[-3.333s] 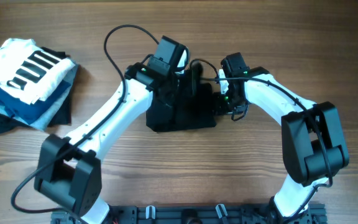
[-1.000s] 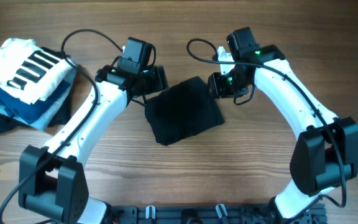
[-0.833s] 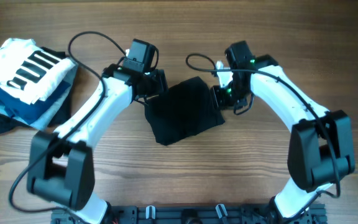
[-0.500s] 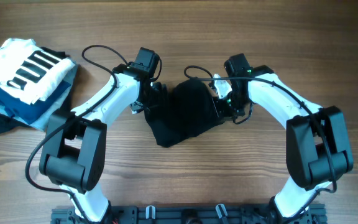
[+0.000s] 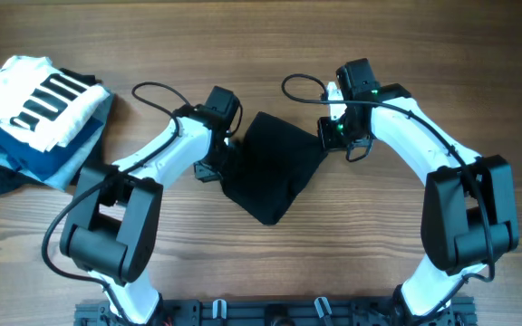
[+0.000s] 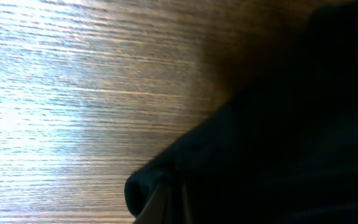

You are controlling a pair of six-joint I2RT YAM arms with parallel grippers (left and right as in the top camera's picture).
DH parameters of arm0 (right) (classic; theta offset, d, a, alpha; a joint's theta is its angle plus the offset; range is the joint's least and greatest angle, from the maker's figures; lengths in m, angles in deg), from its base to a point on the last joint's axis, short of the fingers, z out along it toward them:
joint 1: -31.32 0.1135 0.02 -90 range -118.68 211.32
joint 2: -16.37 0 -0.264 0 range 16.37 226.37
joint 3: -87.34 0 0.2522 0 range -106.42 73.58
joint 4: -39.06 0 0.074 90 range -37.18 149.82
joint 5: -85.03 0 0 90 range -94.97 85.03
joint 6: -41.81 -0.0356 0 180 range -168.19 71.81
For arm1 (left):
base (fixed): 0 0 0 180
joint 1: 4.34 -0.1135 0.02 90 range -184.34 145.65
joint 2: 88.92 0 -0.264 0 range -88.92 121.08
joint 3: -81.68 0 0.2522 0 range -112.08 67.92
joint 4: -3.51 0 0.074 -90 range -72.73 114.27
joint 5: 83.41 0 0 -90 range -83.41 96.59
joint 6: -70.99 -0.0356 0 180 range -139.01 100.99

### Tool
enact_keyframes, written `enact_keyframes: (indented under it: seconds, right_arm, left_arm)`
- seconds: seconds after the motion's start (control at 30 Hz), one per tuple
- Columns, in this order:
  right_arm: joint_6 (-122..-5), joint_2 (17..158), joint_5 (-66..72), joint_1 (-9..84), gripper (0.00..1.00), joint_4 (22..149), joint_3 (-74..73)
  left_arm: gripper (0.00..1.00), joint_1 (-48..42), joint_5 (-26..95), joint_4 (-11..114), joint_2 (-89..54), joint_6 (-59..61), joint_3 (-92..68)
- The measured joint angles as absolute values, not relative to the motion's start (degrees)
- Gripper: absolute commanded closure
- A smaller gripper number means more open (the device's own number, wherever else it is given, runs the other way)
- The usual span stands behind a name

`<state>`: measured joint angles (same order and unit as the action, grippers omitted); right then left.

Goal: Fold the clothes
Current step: 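Grasp the folded black bundle with both grippers and lift it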

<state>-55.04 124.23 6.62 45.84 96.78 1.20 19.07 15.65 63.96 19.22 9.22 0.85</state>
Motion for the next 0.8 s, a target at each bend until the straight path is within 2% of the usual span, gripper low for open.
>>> enact_keyframes:
  seconds: [0.07, 0.1, 0.13, 0.27, 0.5, 0.67, 0.8]
  right_arm:
    - [-55.24, 124.23, 3.48, 45.05, 0.91, 97.44, 1.2]
    - [-55.26, 124.23, 3.02, 44.9, 0.91, 97.61, 1.2]
    - [-55.26, 124.23, 2.6, 44.81, 0.91, 99.36, 0.91]
    - [-54.19, 122.26, 5.03, 44.88, 0.88, 104.04, -1.1]
    - [-50.84, 116.05, 23.13, 50.69, 0.88, 105.77, -2.28]
    - [-50.84, 117.85, 29.86, 58.15, 0.89, 102.9, 2.55]
    - [-54.74, 121.93, 25.07, 58.87, 0.89, 99.84, 7.71]
  left_arm:
    - [0.49, 19.25, 15.72, 64.31, 19.17, 9.63, 1.11]
    - [0.39, 19.03, 16.66, 64.66, 19.09, 9.81, 1.33]
    - [0.0, 18.81, 17.51, 64.82, 18.96, 9.81, 1.48]
    - [0.0, 16.34, 19.59, 64.84, 13.38, 10.03, 1.4]
    - [0.0, 10.99, 19.45, 60.56, 7.07, 10.03, 0.46]
    - [0.08, 13.06, 20.11, 60.53, 7.07, 10.0, 0.46]
    - [0.11, 17.0, 20.24, 56.66, 7.07, 10.0, 3.56]
